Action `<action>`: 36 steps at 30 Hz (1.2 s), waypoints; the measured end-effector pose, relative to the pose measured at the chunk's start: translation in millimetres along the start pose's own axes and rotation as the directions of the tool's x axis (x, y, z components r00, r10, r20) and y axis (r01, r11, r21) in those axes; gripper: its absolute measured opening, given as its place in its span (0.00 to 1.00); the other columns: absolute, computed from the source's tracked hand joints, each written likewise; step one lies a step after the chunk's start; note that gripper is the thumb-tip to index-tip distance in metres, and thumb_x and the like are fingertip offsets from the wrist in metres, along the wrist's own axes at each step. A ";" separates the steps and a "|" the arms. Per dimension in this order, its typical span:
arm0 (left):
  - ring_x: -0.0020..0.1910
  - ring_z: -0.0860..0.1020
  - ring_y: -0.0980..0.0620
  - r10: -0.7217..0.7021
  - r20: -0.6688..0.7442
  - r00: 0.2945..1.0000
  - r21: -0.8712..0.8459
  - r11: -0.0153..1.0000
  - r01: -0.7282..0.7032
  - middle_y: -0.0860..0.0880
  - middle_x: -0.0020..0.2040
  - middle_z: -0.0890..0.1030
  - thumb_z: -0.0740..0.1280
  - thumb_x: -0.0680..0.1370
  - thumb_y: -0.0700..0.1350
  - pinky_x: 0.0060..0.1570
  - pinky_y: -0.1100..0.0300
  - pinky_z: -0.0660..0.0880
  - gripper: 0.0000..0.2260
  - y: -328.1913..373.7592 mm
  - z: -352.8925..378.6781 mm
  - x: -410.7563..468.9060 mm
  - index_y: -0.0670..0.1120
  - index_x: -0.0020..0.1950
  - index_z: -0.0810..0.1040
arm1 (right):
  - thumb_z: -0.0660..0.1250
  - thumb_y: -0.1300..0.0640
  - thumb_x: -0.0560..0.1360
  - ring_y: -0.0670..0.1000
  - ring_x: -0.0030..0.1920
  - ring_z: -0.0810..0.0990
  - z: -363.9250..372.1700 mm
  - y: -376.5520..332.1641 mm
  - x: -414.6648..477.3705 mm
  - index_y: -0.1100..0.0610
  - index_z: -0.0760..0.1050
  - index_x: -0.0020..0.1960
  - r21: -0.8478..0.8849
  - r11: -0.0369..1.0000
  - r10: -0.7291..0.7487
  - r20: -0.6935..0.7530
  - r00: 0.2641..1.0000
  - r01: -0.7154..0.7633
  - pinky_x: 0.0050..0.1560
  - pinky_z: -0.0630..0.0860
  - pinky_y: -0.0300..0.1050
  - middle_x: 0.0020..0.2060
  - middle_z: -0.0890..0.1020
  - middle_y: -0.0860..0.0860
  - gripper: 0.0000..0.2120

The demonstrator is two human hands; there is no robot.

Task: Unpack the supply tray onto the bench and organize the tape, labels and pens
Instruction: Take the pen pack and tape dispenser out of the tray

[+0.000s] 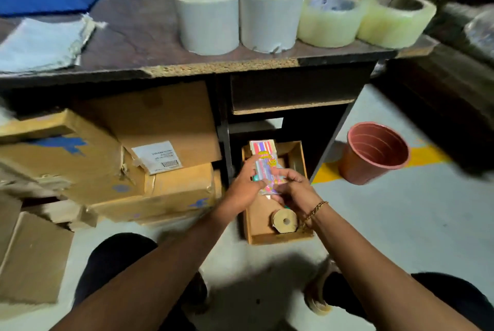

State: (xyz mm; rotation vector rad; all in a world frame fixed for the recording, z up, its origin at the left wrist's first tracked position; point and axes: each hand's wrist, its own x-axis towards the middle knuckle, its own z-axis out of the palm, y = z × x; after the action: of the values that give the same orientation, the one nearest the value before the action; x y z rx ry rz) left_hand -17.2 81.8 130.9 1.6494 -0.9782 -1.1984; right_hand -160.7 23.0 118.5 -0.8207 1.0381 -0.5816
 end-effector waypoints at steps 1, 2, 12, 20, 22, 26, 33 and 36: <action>0.62 0.78 0.43 0.036 -0.002 0.999 -0.040 0.999 -0.036 0.44 0.66 0.77 0.66 0.76 0.32 0.59 0.48 0.77 0.29 14.5 -5.2 -14.7 0.60 0.68 0.68 | 0.63 0.75 0.71 0.56 0.43 0.82 8.9 -9.2 -18.4 0.55 0.82 0.52 -0.018 0.999 -0.030 0.028 0.999 0.031 0.34 0.81 0.41 0.54 0.82 0.62 0.19; 0.60 0.79 0.42 0.072 -0.009 0.997 -0.082 0.994 -0.073 0.43 0.65 0.78 0.65 0.75 0.29 0.56 0.50 0.78 0.28 27.9 -10.4 -29.8 0.55 0.68 0.70 | 0.62 0.75 0.72 0.56 0.43 0.82 17.6 -18.3 -36.7 0.56 0.81 0.52 -0.038 0.997 -0.062 0.053 0.997 0.064 0.35 0.81 0.41 0.53 0.82 0.61 0.18; 0.46 0.83 0.59 0.305 -0.234 0.923 -0.171 0.922 -0.348 0.48 0.56 0.82 0.66 0.74 0.27 0.44 0.67 0.78 0.22 132.5 -80.2 -151.6 0.44 0.66 0.77 | 0.66 0.70 0.74 0.54 0.47 0.83 113.4 -95.2 -159.7 0.57 0.81 0.53 -0.119 0.928 -0.312 0.275 0.909 0.355 0.43 0.82 0.45 0.52 0.83 0.58 0.12; 0.48 0.80 0.48 0.230 -0.395 0.889 -0.008 0.967 -0.254 0.44 0.58 0.82 0.66 0.73 0.32 0.38 0.58 0.79 0.18 215.2 -192.0 -127.9 0.47 0.60 0.82 | 0.66 0.64 0.77 0.55 0.55 0.84 151.3 -139.1 -167.3 0.54 0.79 0.58 -0.154 0.871 -0.387 0.370 0.845 0.467 0.49 0.81 0.52 0.58 0.82 0.55 0.12; 0.47 0.80 0.50 0.179 -0.380 0.908 0.033 0.983 -0.180 0.46 0.58 0.81 0.67 0.73 0.33 0.32 0.62 0.79 0.18 231.5 -210.0 -113.7 0.47 0.60 0.82 | 0.67 0.63 0.77 0.55 0.53 0.85 148.7 -141.9 -164.4 0.54 0.80 0.57 -0.158 0.873 -0.383 0.362 0.850 0.461 0.46 0.81 0.50 0.57 0.83 0.55 0.11; 0.54 0.78 0.51 0.182 -0.375 0.909 0.159 0.979 -0.130 0.50 0.57 0.81 0.68 0.71 0.34 0.45 0.58 0.78 0.17 251.0 -222.1 -89.8 0.48 0.58 0.83 | 0.67 0.63 0.77 0.56 0.50 0.85 136.8 -142.9 -159.6 0.55 0.80 0.57 -0.198 0.873 -0.365 0.342 0.866 0.446 0.43 0.80 0.47 0.56 0.84 0.54 0.10; 0.40 0.74 0.57 0.203 -0.374 0.905 0.334 0.940 -0.073 0.49 0.54 0.80 0.65 0.72 0.31 0.28 0.69 0.74 0.18 247.1 -217.8 -72.9 0.43 0.58 0.82 | 0.66 0.63 0.77 0.56 0.50 0.85 107.6 -141.0 -145.9 0.56 0.80 0.56 -0.195 0.897 -0.338 0.278 0.899 0.397 0.42 0.80 0.47 0.55 0.84 0.56 0.09; 0.41 0.74 0.58 0.229 -0.377 0.898 0.381 0.921 -0.075 0.51 0.55 0.76 0.66 0.72 0.31 0.27 0.74 0.71 0.20 243.5 -220.7 -72.9 0.44 0.62 0.81 | 0.66 0.62 0.77 0.57 0.50 0.85 101.0 -139.9 -142.0 0.56 0.81 0.55 -0.213 0.895 -0.330 0.272 0.904 0.391 0.43 0.80 0.47 0.55 0.84 0.55 0.09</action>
State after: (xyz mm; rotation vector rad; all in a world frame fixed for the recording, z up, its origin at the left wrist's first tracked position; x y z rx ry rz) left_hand 152.7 110.0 420.2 1.9634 -1.0675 -0.5394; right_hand -132.3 81.1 332.4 -1.3056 0.7588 -0.6530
